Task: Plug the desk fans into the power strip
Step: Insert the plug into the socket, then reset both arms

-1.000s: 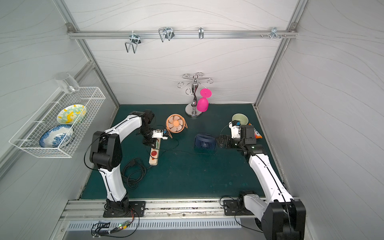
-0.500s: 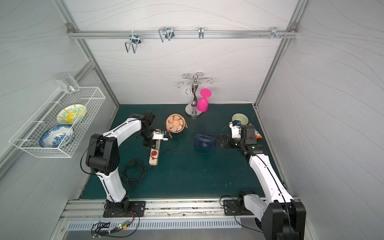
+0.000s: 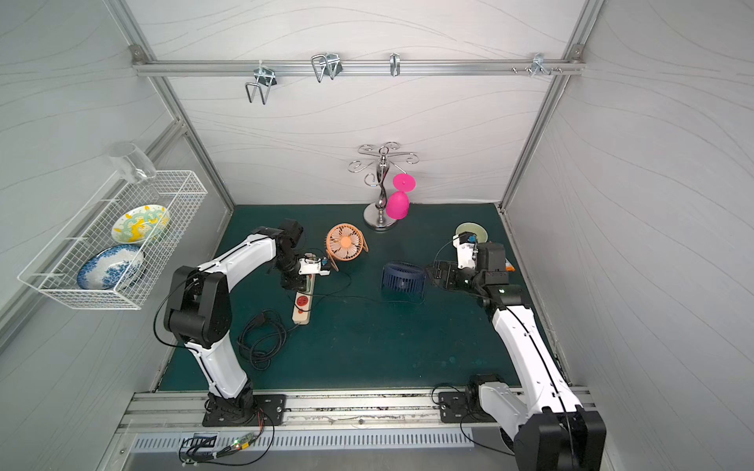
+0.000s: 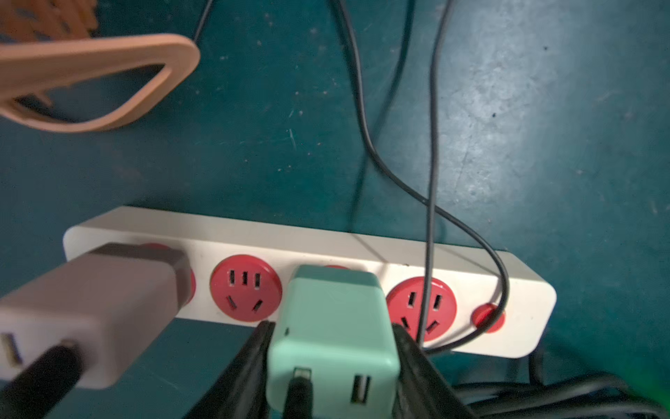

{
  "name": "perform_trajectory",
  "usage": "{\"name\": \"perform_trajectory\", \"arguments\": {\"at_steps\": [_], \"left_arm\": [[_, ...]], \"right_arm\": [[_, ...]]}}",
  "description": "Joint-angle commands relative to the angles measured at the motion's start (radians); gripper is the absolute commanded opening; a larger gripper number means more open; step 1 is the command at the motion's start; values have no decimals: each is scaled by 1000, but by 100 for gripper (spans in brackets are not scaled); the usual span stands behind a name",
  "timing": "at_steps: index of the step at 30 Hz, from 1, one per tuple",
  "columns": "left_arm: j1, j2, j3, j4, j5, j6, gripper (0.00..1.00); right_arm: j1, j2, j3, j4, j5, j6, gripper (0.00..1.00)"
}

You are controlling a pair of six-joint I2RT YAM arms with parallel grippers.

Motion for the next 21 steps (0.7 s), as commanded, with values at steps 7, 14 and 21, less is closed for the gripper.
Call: {"name": "perform_trajectory", "arguments": {"at_steps": [7, 14, 21], "left_arm": [[4, -126, 40, 27, 106, -84, 72], [10, -169, 72, -16, 212, -150, 79], [68, -277, 62, 174, 210, -449, 100]], "right_arm": [[-6, -49, 37, -62, -12, 5, 99], [-6, -44, 57, -61, 2, 2, 99], [-5, -31, 66, -10, 121, -2, 99]]}}
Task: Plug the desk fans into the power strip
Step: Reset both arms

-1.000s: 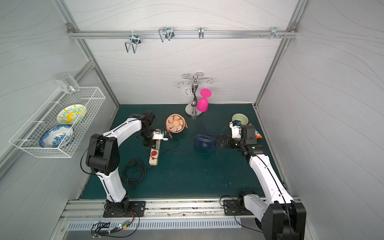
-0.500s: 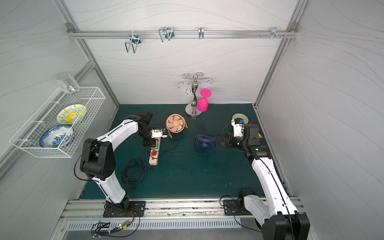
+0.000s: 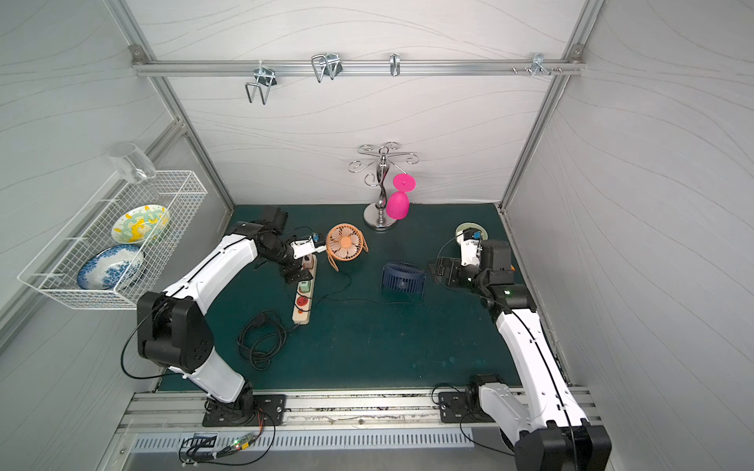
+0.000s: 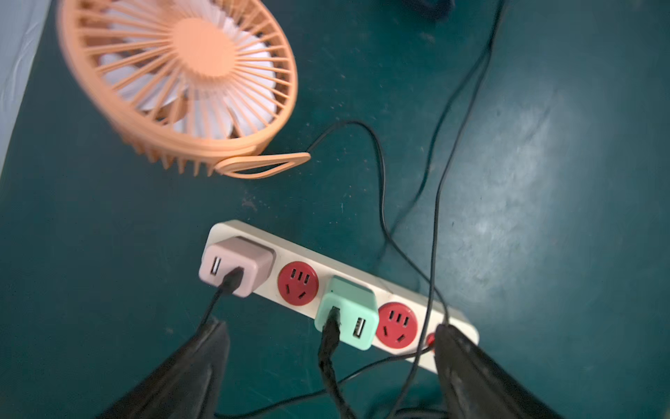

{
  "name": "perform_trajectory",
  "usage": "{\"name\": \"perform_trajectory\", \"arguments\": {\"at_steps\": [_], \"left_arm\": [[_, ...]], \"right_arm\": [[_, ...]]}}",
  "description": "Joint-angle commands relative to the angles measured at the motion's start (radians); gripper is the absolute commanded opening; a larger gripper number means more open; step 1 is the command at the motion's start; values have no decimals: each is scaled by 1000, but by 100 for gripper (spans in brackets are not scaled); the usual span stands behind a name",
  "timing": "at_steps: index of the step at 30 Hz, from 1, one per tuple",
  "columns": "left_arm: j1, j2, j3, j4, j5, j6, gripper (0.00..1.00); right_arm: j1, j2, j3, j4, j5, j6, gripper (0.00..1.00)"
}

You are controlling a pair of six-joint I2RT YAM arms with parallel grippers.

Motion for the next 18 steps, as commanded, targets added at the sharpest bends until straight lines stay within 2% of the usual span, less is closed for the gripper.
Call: {"name": "perform_trajectory", "arguments": {"at_steps": [1, 4, 11, 15, 18], "left_arm": [[57, -81, 31, 149, 27, -228, 100], [136, -121, 30, 224, 62, -411, 100], [306, -179, -80, 385, 97, -721, 100], [375, -229, -227, 511, 102, -818, 100], [395, -278, -349, 612, 72, -868, 100]], "right_arm": [[-6, -2, 5, 43, 95, -10, 99], [-5, 10, 5, 68, 176, -29, 99], [-9, 41, -58, 213, 337, -106, 99], [-14, 74, -101, 301, 405, -134, 99], [-28, 108, -127, 354, 458, -133, 99]]}}
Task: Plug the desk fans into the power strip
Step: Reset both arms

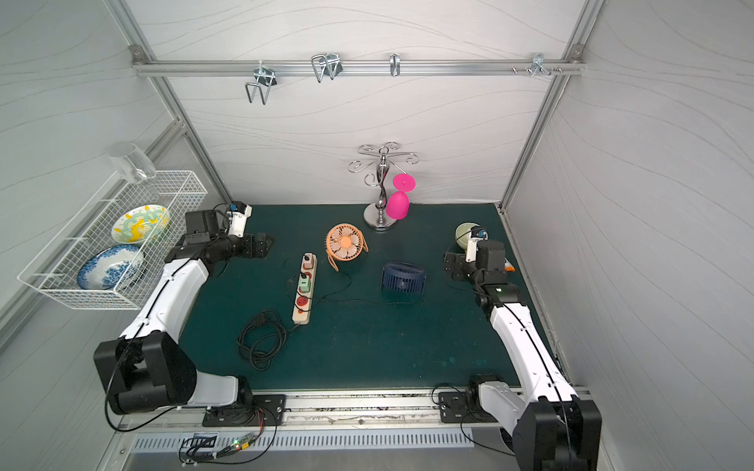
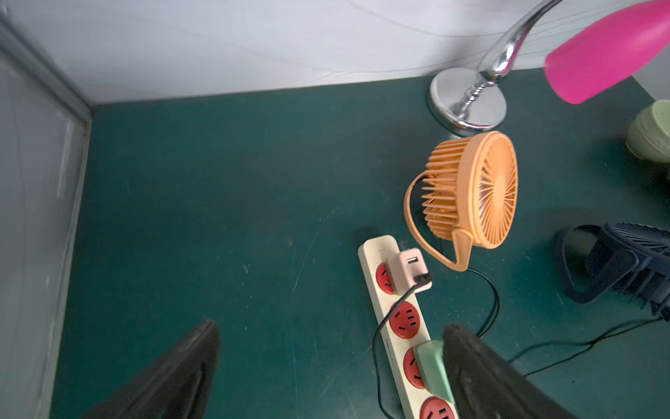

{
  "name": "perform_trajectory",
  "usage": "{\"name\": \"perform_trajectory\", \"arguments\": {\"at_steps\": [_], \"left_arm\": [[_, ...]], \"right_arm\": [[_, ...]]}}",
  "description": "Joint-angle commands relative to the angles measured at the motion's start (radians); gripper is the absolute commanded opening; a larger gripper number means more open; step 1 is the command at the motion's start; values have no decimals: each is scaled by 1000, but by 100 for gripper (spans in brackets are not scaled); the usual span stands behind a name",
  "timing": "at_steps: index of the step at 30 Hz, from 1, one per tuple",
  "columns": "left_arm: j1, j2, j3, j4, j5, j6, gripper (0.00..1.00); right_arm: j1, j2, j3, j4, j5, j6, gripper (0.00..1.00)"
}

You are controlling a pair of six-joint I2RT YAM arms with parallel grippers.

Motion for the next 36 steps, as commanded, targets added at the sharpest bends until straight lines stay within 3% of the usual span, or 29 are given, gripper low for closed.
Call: {"name": "perform_trajectory", "arguments": {"at_steps": [1, 11, 14, 25, 36], "left_arm": [[12, -63, -123, 195, -3, -124, 100], [10, -105, -467, 586, 94, -180, 100], [9, -90, -527, 713, 64, -180, 100], [-26, -11, -663, 1008, 69, -158, 100], [-38, 117, -704, 1215, 35, -188, 100]], "right_arm": [[-17, 28, -35, 124, 100, -21, 99], [-41, 121, -208, 404, 85, -33, 99], [-43, 164, -229, 455, 90, -48, 99], [-53, 303, -257, 650, 32, -69, 99], [-78, 419, -281, 814, 23, -77, 99]]}}
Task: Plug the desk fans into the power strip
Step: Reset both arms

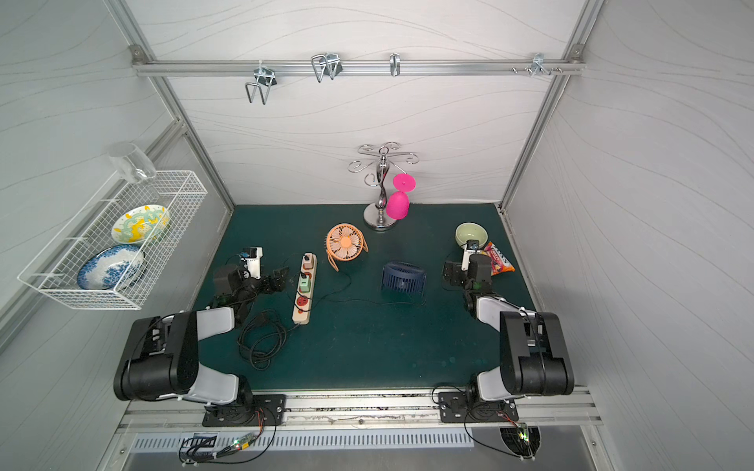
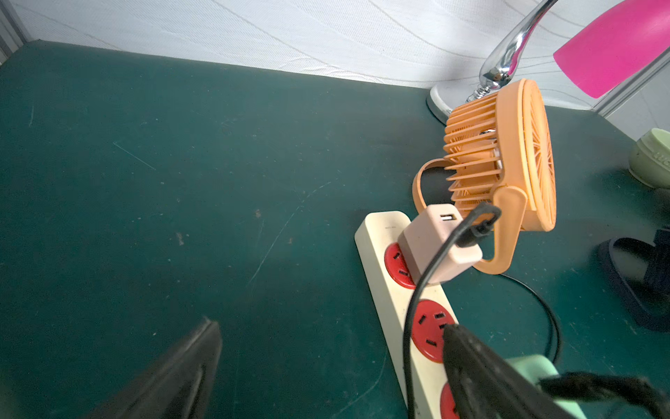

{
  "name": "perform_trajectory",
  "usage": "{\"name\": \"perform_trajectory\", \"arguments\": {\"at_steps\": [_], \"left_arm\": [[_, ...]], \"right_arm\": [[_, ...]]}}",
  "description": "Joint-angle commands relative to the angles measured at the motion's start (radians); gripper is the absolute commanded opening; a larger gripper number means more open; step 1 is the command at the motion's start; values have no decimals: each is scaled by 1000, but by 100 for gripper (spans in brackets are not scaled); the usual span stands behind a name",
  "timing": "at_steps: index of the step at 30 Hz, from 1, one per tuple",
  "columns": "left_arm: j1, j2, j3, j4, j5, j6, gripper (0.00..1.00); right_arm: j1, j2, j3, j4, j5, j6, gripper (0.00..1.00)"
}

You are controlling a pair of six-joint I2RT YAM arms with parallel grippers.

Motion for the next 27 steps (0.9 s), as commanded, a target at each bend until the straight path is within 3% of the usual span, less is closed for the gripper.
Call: {"name": "perform_trajectory", "arguments": {"at_steps": [1, 14, 17, 19, 27], "left_arm": [[-15, 15, -8, 121, -30, -5, 100], [-34, 23, -24, 156, -101, -5, 100], [-38, 87, -66, 309, -100, -12, 100], [-43, 59, -43, 208, -127, -1, 100], [-62, 64, -38, 206, -160, 3, 100]], "right_arm": [[-18, 28, -29, 112, -9, -4, 99], [-33, 101, -77, 257, -55, -3, 99], [-34, 98, -78, 257, -56, -3, 99], [-33, 97, -78, 256, -55, -4, 99], [-33, 98, -78, 256, -56, -4, 99]]}}
